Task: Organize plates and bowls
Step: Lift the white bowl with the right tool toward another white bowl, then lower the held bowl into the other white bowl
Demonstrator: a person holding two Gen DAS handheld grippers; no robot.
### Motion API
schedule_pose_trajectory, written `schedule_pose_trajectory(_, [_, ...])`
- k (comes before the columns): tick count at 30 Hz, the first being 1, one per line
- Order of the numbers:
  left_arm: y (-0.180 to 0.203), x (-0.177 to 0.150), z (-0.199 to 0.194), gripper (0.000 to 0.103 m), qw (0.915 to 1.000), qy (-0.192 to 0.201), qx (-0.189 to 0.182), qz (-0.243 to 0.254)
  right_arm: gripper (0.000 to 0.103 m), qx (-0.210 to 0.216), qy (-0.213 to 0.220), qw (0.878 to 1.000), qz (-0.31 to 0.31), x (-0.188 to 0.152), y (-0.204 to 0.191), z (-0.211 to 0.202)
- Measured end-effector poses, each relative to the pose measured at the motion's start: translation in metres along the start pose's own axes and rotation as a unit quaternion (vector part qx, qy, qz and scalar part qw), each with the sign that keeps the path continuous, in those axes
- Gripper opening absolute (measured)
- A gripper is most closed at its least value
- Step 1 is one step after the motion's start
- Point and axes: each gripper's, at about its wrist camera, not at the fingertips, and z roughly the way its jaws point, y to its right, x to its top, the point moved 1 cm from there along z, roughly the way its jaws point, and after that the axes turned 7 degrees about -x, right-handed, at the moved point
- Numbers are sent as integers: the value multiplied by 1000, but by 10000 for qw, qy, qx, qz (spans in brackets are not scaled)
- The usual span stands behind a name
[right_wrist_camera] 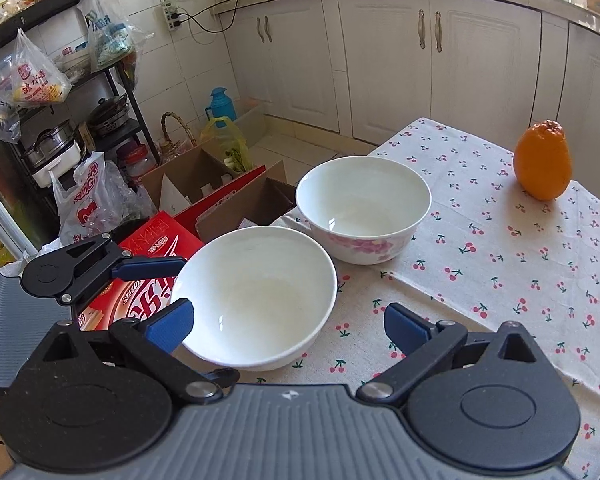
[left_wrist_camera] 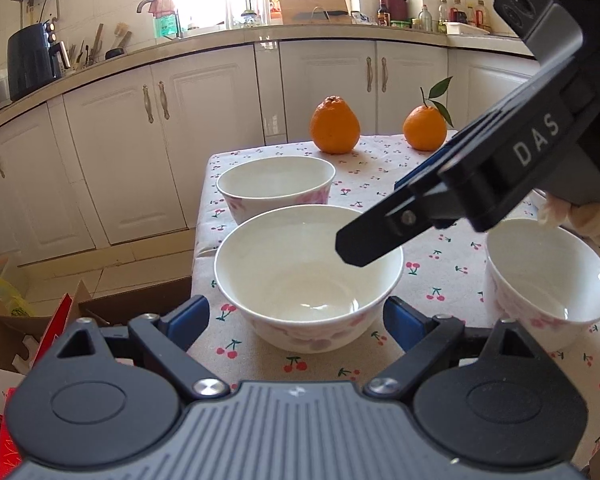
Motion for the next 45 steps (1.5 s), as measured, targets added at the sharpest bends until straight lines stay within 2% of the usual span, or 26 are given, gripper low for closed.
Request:
schedule_pose_trajectory(4, [-1,-1,4,93,10000,-19,-78,-9,101,76,-98,9999,-14,4,-2,11])
schedule_pose_trajectory(11, [-2,0,7,93,9998,-4,-189,-7,86,203,-249,9995,-25,10,-5,26])
schedule_pose_trajectory(19, [-4,1,7,91,9996,0,-274,7,77,272,-308,9992,6,11,-6,32])
schedule_pose_trajectory(33, [1,9,-3,91,9996,11,-269,62,76,293,-272,9992,20,13,-7,25])
schedule_pose_trajectory(45, [24,19,-31,91,9990,13,-332,309,76,340,-146,9993,108,4,-11,-21])
